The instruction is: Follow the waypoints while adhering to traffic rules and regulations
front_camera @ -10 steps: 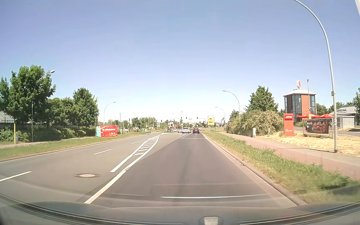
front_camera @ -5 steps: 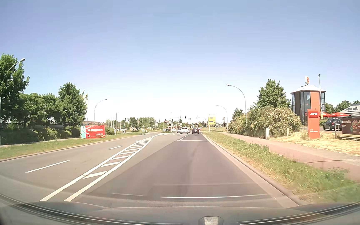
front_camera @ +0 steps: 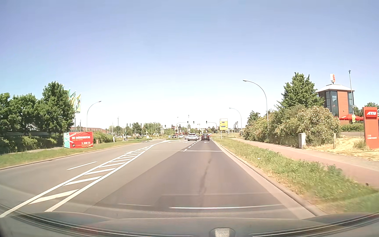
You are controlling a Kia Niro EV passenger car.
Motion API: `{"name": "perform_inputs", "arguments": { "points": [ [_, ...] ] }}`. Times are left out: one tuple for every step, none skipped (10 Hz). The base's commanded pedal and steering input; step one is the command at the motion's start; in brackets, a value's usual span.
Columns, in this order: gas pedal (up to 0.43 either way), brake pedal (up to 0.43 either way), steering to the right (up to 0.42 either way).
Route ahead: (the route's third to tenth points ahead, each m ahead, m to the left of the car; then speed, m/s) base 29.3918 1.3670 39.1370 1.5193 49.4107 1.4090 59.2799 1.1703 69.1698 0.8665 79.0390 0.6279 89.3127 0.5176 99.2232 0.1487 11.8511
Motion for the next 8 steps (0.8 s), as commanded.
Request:
{"name": "perform_inputs", "arguments": {
  "points": [
    [0.000,0.024,0.002],
    [0.000,0.030,0.002],
    [0.000,0.030,0.003],
    [0.000,0.024,0.002],
    [0.000,0.024,0.003],
    [0.000,0.024,0.002],
    [0.000,0.030,0.002],
    [0.000,0.024,0.002]
  ]
}}
